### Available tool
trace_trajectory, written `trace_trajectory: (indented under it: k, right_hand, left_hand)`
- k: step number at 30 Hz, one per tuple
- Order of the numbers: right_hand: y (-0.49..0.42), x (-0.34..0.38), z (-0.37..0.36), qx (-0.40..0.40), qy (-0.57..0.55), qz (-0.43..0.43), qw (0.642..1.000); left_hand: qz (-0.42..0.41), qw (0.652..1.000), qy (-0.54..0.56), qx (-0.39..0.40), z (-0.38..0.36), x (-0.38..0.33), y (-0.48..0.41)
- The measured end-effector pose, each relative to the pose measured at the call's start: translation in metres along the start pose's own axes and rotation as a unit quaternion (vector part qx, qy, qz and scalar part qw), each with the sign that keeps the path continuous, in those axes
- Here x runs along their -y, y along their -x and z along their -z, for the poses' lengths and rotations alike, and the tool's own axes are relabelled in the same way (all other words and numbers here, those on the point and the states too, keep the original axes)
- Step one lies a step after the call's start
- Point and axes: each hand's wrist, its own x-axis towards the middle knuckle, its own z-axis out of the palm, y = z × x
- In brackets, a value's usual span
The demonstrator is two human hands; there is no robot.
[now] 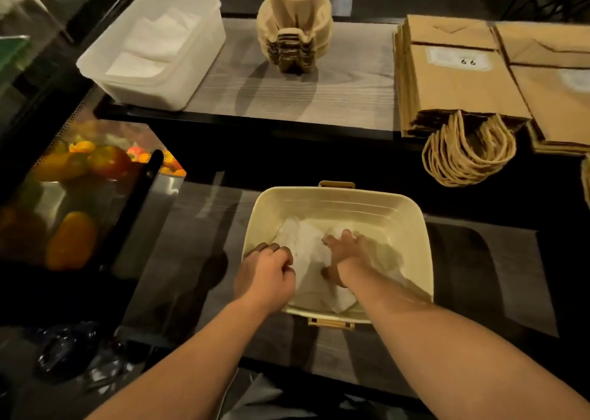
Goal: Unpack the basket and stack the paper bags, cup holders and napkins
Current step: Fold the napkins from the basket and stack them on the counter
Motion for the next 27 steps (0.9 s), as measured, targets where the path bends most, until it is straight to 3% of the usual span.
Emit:
trace_trajectory:
  k: [2,7,9,12,14,18,22,25,27]
  right_hand:
    - [0.002,0.002,0.001,0.014,-0.018,0.047,0.999]
    - [0.022,0.004,0.016,0.067,-0.230,0.032,0.970]
    - [0.039,-0.011,0.027,0.028,-0.335,0.033,0.941]
    - [0.080,-0.037,0.046,-0.048,-0.389,0.048,0.919]
    - [0.107,-0.048,0.051,-0.080,-0.456,0.047,0.885]
    - [0.146,-0.060,0.047,-0.095,-0.572,0.015,0.815]
    - [0.161,-0.058,0.046,-0.102,-0.590,0.010,0.801]
    - [0.167,-0.053,0.048,-0.103,-0.588,0.022,0.802]
    - [0.172,-0.054,0.051,-0.075,-0.617,0.022,0.783]
  left_hand:
    - [0.016,1.000,0.000,-0.002,0.002,-0.003,0.001]
    - [0.032,0.999,-0.026,-0.004,0.008,-0.012,0.005]
    - [0.033,0.999,-0.019,-0.011,0.009,-0.012,0.006]
    - [0.016,1.000,0.000,-0.024,0.006,-0.011,0.010]
    - [-0.018,0.997,0.048,-0.057,0.001,-0.006,0.012]
    - [-0.094,0.978,0.144,-0.119,0.013,-0.009,0.026]
    - [-0.119,0.956,0.267,0.027,0.028,-0.052,0.048]
    - [-0.071,0.962,0.263,-0.030,0.019,-0.079,0.052]
    - [-0.026,0.952,0.299,-0.064,0.022,-0.086,0.053]
